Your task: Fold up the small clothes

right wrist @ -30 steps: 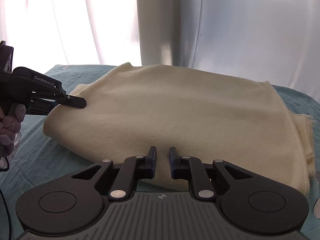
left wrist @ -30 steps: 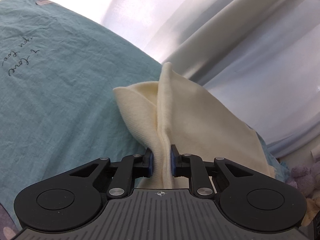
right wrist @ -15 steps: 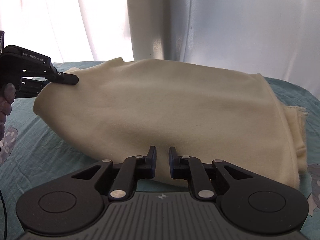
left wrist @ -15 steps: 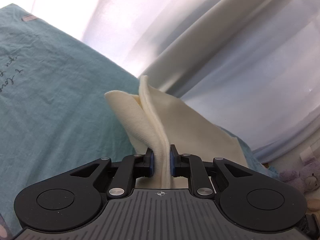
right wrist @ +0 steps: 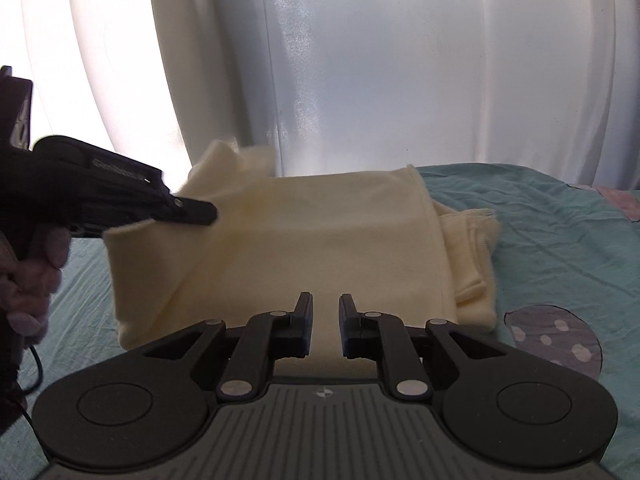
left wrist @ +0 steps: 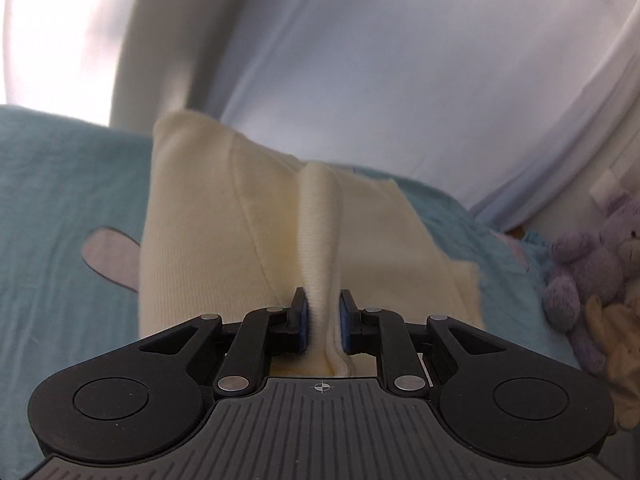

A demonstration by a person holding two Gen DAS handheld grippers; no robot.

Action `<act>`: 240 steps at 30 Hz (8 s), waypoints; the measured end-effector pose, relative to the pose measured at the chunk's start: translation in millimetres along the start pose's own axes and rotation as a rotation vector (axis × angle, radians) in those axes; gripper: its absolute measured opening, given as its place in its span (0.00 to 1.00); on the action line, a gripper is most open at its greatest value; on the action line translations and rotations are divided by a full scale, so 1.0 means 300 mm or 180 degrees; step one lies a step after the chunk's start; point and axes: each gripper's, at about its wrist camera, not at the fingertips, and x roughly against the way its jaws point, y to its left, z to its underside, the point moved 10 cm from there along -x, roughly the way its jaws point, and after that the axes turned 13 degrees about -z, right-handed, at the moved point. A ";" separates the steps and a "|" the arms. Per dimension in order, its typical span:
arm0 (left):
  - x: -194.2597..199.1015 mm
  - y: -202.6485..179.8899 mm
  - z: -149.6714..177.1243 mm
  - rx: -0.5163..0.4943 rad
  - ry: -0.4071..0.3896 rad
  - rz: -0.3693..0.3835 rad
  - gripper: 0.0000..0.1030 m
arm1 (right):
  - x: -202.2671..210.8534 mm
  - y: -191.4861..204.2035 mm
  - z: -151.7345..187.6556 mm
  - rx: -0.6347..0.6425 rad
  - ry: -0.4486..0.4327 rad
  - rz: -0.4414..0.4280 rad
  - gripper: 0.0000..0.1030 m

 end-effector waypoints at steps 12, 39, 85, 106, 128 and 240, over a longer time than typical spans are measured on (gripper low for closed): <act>0.248 0.142 -0.037 -0.0045 -0.0501 -0.0450 0.48 | -0.036 -0.025 -0.031 -0.0047 0.0087 -0.0154 0.31; 0.134 0.255 0.104 0.0330 -0.0040 -0.0768 0.69 | -0.405 0.089 -0.141 -0.0947 0.0642 -0.1266 0.39; 0.106 0.083 0.212 -0.0114 0.0229 -0.0977 0.71 | -0.226 -0.158 -0.129 -0.0779 0.0224 -0.0633 0.16; 0.132 0.053 0.213 -0.0290 0.0197 -0.1012 0.79 | -0.122 -0.280 -0.106 0.0361 0.0000 0.0745 0.08; 0.139 0.092 0.094 -0.0060 -0.0049 -0.1162 0.79 | -0.164 -0.063 -0.029 0.0611 0.0104 0.0097 0.18; 0.198 0.367 -0.091 0.0872 -0.0714 -0.0998 0.79 | -0.149 -0.201 -0.133 -0.0818 -0.0134 -0.0451 0.51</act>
